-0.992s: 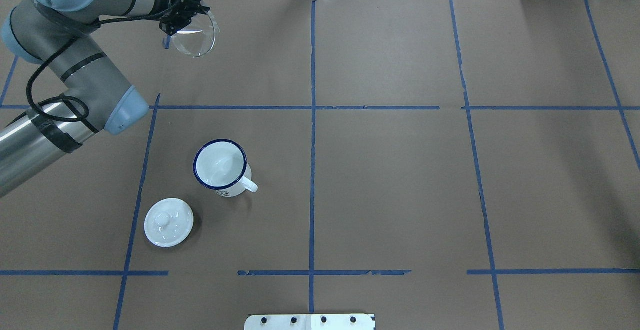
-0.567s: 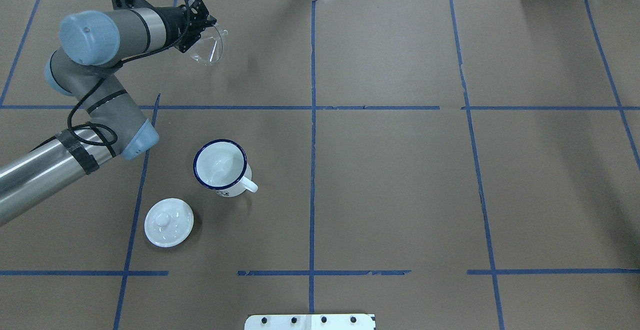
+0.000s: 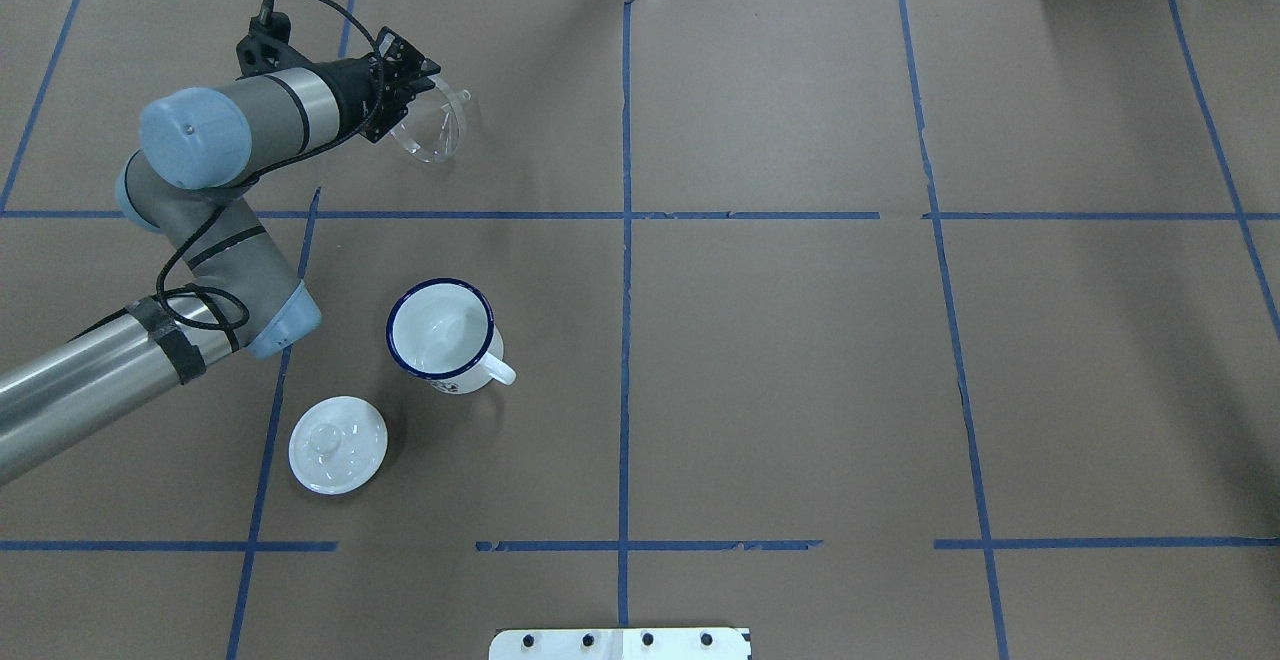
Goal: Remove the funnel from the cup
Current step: 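Lift the funnel out of the mug with the left gripper, carry it farther away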
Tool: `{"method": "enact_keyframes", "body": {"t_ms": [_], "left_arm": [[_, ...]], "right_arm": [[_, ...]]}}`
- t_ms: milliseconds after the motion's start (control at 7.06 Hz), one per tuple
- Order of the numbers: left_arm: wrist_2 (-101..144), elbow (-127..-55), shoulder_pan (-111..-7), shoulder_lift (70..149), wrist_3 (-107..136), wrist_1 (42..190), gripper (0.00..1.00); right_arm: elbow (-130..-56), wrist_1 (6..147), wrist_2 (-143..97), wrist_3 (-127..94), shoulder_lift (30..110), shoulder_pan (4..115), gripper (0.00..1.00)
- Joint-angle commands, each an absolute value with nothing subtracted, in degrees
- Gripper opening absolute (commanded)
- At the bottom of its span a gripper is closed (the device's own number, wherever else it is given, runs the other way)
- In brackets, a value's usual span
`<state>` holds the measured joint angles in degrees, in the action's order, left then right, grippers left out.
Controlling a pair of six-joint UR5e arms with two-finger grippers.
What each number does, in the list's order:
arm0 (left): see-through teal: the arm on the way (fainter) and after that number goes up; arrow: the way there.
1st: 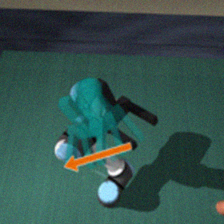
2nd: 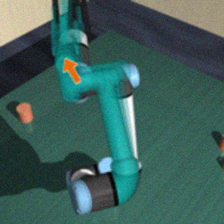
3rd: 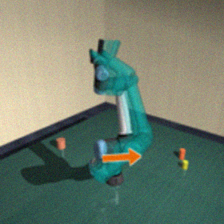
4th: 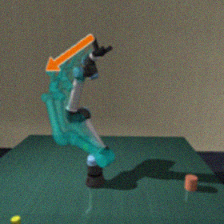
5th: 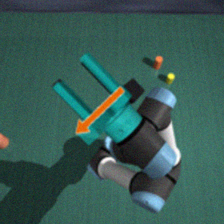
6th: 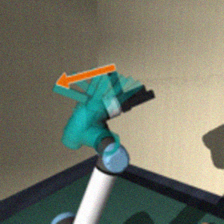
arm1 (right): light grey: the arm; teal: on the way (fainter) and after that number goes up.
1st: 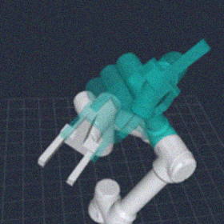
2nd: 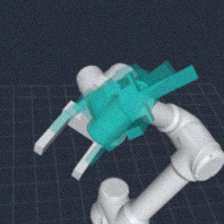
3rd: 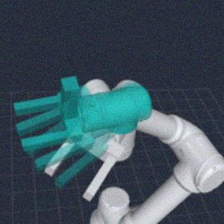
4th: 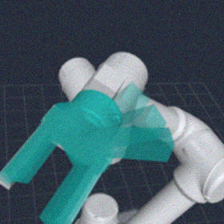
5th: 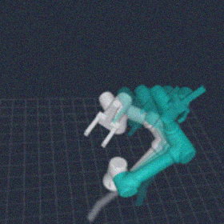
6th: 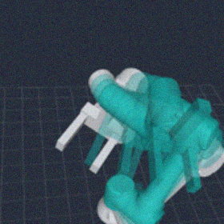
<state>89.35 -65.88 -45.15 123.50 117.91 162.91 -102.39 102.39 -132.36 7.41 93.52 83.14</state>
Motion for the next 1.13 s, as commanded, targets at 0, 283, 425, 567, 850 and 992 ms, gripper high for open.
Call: {"method": "enact_keyframes", "body": {"t_ms": [0, 283, 425, 567, 850, 992], "left_arm": [[92.69, -70.88, -45.18, 119.04, 116.90, 160.77, 0.99], [105.24, -84.38, -45.61, 111.48, 109.29, 143.73, 0.99], [108.69, -93.86, -45.96, 107.18, 103.24, 131.61, 0.99], [110.90, -103.00, -45.88, 100.87, 98.66, 120.78, 0.99], [110.83, -112.12, -42.31, 91.54, 98.52, 115.76, 0.99], [110.74, -113.71, -39.14, 91.23, 98.53, 108.79, 0.99]], "right_arm": [[-102.39, 102.39, -132.36, 7.47, 93.52, 83.14, 1.00], [-102.39, 102.39, -132.36, 7.47, 93.52, 83.14, 1.00], [-102.39, 102.39, -132.36, 7.47, 93.52, 83.14, 1.00], [-102.39, 102.39, -132.36, 7.38, 93.52, 83.14, 1.00], [-102.39, 102.39, -132.36, 7.38, 93.52, 83.14, 1.00], [-102.39, 102.39, -132.36, 7.47, 93.52, 83.14, 1.00]]}}
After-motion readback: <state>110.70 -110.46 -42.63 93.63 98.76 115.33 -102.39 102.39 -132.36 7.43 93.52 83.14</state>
